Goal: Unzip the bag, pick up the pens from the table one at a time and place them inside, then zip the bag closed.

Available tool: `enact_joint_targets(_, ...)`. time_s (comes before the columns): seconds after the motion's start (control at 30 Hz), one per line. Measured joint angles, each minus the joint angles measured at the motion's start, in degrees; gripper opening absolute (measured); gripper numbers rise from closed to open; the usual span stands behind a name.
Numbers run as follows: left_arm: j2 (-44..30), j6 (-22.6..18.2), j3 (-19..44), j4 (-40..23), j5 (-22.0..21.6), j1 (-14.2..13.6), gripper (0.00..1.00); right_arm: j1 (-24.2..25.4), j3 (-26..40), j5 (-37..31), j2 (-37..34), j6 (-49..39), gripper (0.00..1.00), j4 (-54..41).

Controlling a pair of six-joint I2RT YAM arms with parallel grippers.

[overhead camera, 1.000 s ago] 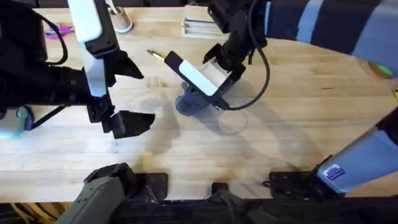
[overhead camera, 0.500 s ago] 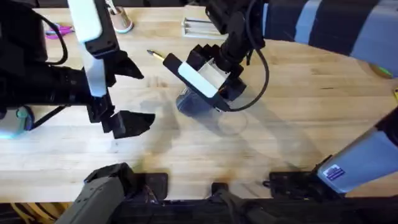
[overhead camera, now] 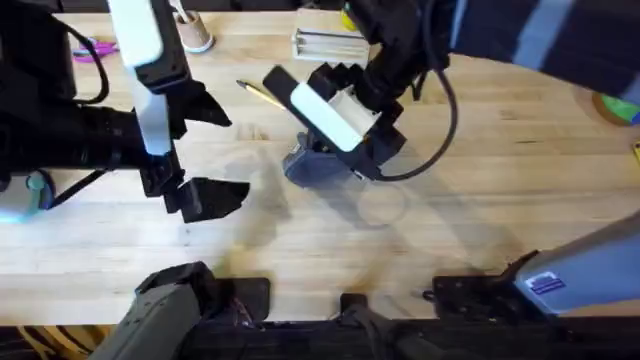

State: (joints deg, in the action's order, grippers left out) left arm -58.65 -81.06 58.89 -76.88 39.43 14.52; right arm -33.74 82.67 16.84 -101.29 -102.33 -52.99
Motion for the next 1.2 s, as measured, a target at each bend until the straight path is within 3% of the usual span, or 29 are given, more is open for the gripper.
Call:
enact_joint_targets(0.23,0.0,0.6,0.0,3.9,-0.6,0.0,0.994,0.1,0.0,2.8,8.9,9.6,0.997,-0.8)
enact_joint_targets(0.37,0.0,7.3,0.0,9.8,-0.9,0.0,0.993,1.0,0.0,3.5,13.9,15.3,0.997,-0.2)
enact_joint_targets(0.5,0.0,22.0,0.0,16.7,-1.7,0.0,0.993,3.3,0.0,3.8,18.7,23.0,0.997,1.1)
enact_joint_targets(0.67,-0.1,47.2,0.0,21.9,-1.9,0.0,0.993,7.0,0.0,3.8,23.7,34.2,0.997,4.9)
enact_joint_targets(0.73,-0.4,55.2,0.0,22.0,-1.7,0.0,0.993,8.5,0.0,3.8,25.4,40.3,0.997,7.3)
enact_joint_targets(0.83,-1.0,63.2,0.0,21.8,-1.5,0.0,0.993,10.5,0.0,3.8,27.7,49.3,0.997,9.6)
enact_joint_targets(1.2,-3.9,82.3,0.0,23.0,-0.6,0.0,0.995,16.0,0.0,3.9,32.7,74.3,0.997,12.1)
